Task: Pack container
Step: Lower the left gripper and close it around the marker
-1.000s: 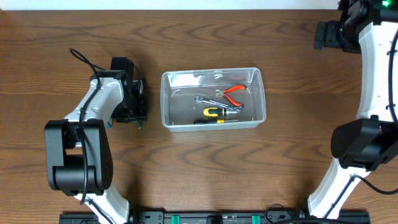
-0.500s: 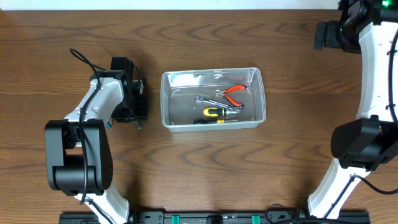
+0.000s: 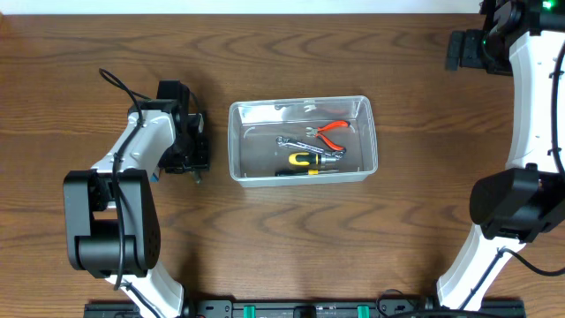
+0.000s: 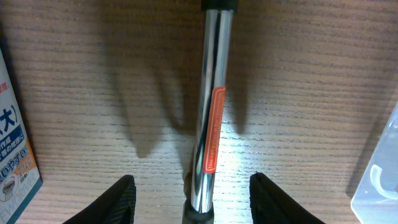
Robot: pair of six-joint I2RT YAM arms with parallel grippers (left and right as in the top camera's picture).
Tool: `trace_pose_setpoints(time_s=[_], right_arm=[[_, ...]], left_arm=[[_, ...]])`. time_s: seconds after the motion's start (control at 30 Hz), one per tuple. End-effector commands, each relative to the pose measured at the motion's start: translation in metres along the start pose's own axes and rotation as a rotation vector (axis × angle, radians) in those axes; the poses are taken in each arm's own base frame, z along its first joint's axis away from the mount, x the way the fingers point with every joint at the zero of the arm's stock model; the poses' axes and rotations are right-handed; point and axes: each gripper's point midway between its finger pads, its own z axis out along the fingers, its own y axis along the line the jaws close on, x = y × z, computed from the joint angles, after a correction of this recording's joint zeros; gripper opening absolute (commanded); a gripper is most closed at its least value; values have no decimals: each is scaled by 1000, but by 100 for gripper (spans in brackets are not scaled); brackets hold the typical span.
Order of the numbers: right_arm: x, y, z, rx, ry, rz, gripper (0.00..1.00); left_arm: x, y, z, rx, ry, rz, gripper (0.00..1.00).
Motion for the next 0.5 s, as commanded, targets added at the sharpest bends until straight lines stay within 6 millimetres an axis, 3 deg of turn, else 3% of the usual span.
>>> trace_pose_setpoints(time_s=[0.0,0.13,0.47], right_arm=[[-3,-3,-3,8,-12,3,99],[-3,-3,-3,8,-12,3,99],[-3,-3,-3,8,-12,3,99]], left_arm=[[3,-1,5,1,17,-7,49],[3,-1,5,1,18,-7,56],[4,-1,7,1,26,-7,57]])
